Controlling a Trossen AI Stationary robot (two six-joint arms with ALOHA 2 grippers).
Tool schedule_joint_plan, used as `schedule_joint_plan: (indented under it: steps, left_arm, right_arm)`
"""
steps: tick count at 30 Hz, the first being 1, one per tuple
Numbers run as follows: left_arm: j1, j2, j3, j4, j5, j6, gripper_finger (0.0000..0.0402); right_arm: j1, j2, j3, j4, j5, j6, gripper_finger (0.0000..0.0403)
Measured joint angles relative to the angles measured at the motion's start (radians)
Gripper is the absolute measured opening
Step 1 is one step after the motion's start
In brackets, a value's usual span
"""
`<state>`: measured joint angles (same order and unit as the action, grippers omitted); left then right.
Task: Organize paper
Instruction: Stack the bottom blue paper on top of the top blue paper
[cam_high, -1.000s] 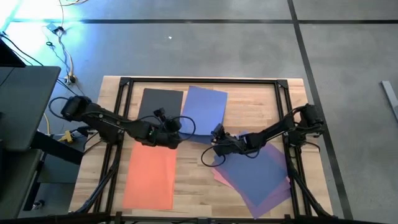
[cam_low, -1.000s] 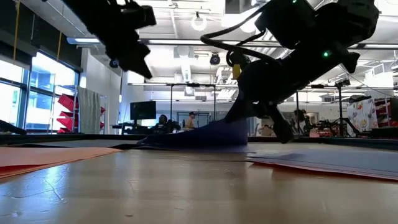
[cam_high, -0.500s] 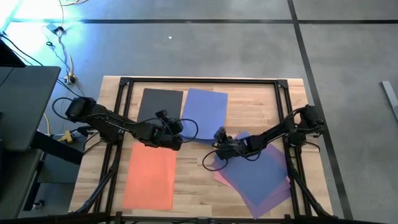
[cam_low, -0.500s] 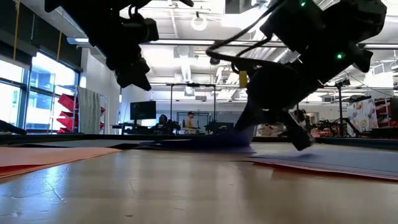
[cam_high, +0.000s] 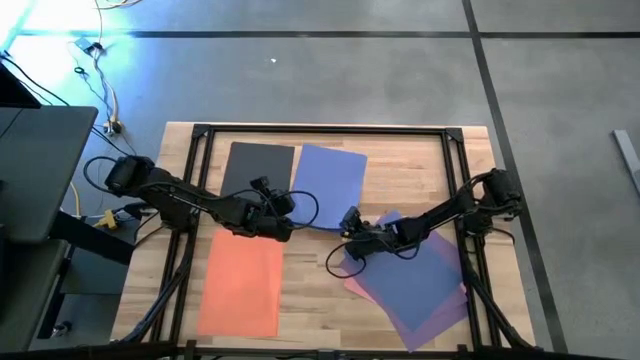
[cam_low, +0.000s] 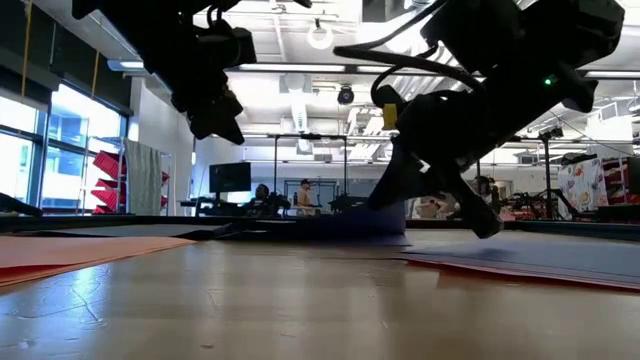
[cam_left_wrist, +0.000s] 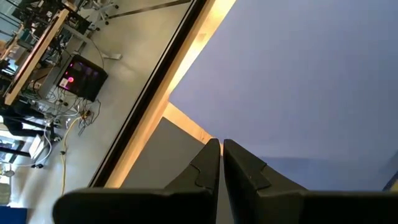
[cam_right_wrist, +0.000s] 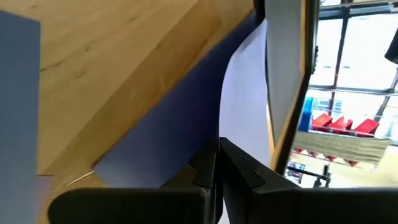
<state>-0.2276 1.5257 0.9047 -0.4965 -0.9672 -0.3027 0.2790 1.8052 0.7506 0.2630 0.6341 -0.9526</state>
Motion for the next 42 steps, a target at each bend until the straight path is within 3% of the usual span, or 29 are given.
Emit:
schedule_joint_plan:
  steps: [9, 16, 20, 26, 34, 42]
  left_arm:
    - [0.0, 0.0, 0.0, 0.0, 0.0, 0.0, 0.0]
    - [0.0, 0.0, 0.0, 0.0, 0.0, 0.0, 0.0]
    - [0.0, 0.0, 0.0, 0.0, 0.0, 0.0, 0.0]
    - [0.0, 0.0, 0.0, 0.0, 0.0, 0.0, 0.0]
    - [0.0, 0.0, 0.0, 0.0, 0.0, 0.0, 0.0]
    - [0.0, 0.0, 0.0, 0.0, 0.0, 0.0, 0.0]
  right_arm:
    - [-0.027, 0.003, 0.0, 0.001, -0.011, -0.093, 0.0]
    - [-0.082, 0.004, 0.0, -0.005, -0.04, 0.084, 0.0]
    - [-0.089, 0.004, 0.0, -0.036, -0.041, 0.107, 0.0005]
    - [-0.058, 0.004, 0.0, -0.085, -0.021, 0.12, 0.0026]
    - [-0.019, 0.003, 0.002, -0.156, 0.053, 0.284, 0.0002]
    - [0.01, 0.004, 0.039, -0.242, 0.045, 0.458, 0.0]
